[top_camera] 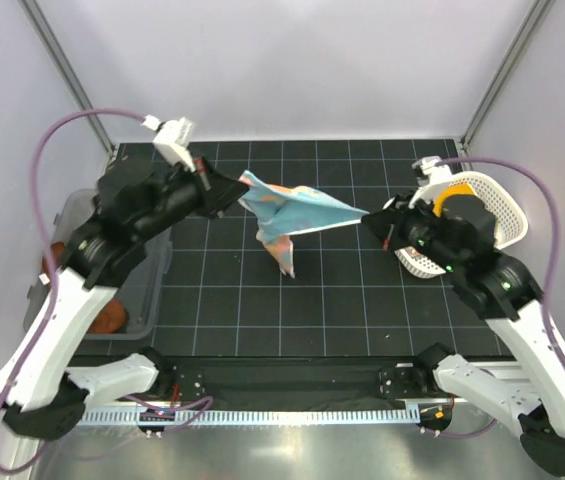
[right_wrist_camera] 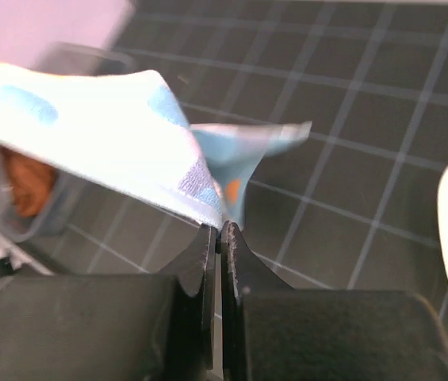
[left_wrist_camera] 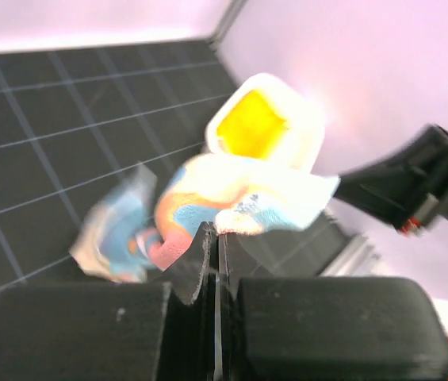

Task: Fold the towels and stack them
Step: Flatten out the crumpled towel

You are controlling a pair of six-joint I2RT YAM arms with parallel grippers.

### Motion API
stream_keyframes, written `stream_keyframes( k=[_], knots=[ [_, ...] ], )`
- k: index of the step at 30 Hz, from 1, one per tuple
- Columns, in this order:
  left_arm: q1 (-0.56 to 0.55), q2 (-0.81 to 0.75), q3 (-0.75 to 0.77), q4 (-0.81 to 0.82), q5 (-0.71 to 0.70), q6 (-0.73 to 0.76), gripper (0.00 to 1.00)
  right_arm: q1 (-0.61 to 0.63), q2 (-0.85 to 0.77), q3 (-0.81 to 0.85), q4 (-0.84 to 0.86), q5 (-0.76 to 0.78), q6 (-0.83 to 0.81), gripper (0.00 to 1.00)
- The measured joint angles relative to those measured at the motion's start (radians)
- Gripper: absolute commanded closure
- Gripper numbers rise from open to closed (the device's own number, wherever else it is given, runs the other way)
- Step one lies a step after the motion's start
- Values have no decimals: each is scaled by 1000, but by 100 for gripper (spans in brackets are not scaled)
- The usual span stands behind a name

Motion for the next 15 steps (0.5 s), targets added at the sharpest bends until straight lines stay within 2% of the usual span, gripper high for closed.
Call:
stream_keyframes(
  k=[3,8,11,15],
  knots=[
    [-54,-134,-49,1,-13,-51,100,0,-84,38,11,-93,-30,99],
    [-141,-163,-97,-33,-37,-108,100,0,-223,-3,59,-176,-36,99],
    [-166,-124,-92,-54,-47,-123,100,0,-218,11,88,-196,-39,99],
    [-176,-90,-43,-108,-62,-130,100,1,-135,79,69,-205,-60,99]
  ],
)
